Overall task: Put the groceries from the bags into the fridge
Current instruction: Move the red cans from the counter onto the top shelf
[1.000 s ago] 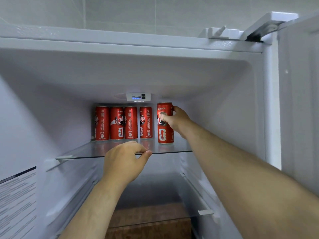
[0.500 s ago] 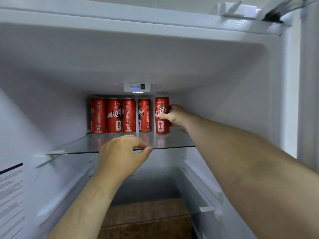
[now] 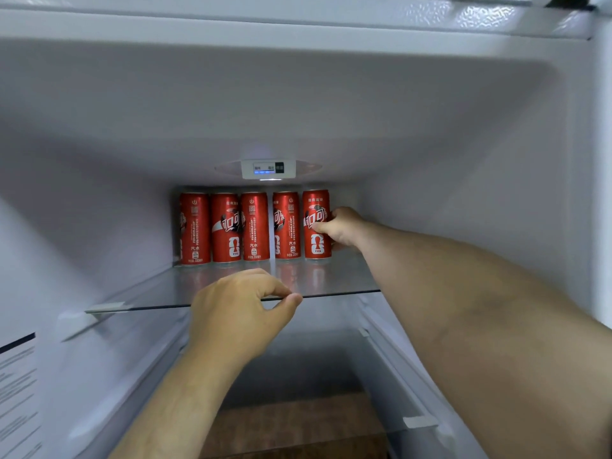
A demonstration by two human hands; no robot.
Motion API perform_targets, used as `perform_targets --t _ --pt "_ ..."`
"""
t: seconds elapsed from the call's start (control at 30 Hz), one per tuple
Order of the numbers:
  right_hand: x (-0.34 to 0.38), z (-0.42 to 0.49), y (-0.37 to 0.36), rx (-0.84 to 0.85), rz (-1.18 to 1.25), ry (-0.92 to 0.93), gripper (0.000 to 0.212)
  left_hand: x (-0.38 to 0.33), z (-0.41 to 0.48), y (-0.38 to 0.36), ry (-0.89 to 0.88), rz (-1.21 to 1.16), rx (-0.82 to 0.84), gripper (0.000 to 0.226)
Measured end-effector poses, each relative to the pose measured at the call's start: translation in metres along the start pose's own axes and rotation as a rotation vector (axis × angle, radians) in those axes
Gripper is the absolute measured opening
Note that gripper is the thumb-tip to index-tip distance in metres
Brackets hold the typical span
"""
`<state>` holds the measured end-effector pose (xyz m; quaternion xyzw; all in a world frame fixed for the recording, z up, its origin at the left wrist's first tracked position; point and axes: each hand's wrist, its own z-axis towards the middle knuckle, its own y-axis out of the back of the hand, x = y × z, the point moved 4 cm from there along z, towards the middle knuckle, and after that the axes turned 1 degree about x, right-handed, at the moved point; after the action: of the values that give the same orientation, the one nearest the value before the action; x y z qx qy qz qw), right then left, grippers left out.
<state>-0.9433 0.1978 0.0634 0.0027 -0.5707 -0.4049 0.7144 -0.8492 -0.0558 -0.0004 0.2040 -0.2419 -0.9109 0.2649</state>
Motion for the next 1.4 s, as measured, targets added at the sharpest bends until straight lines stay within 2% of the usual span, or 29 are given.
perform_targets --t 0.57,0.73,0.9,1.07,1.4 --pt "-0.010 0.016 -0.007 -0.005 -0.004 -0.017 0.063 0.002 0.001 -0.003 0.001 -0.007 -0.018 0.022" --pt "-0.018 0.010 -0.007 0.036 -0.072 -0.070 0.066 0.003 0.001 -0.005 0.012 -0.005 -0.009 0.023" --pt "-0.006 -0.008 0.005 -0.073 -0.121 -0.061 0.063 0.002 0.001 -0.001 0.010 0.006 -0.006 0.023" --pt "0.008 -0.026 0.026 -0.168 -0.290 0.027 0.072 0.001 0.001 0.001 -0.005 0.003 0.002 0.022" --pt "0.029 -0.088 0.020 -0.117 -0.375 0.181 0.047 -0.004 -0.001 0.001 -0.018 -0.011 -0.013 0.024"
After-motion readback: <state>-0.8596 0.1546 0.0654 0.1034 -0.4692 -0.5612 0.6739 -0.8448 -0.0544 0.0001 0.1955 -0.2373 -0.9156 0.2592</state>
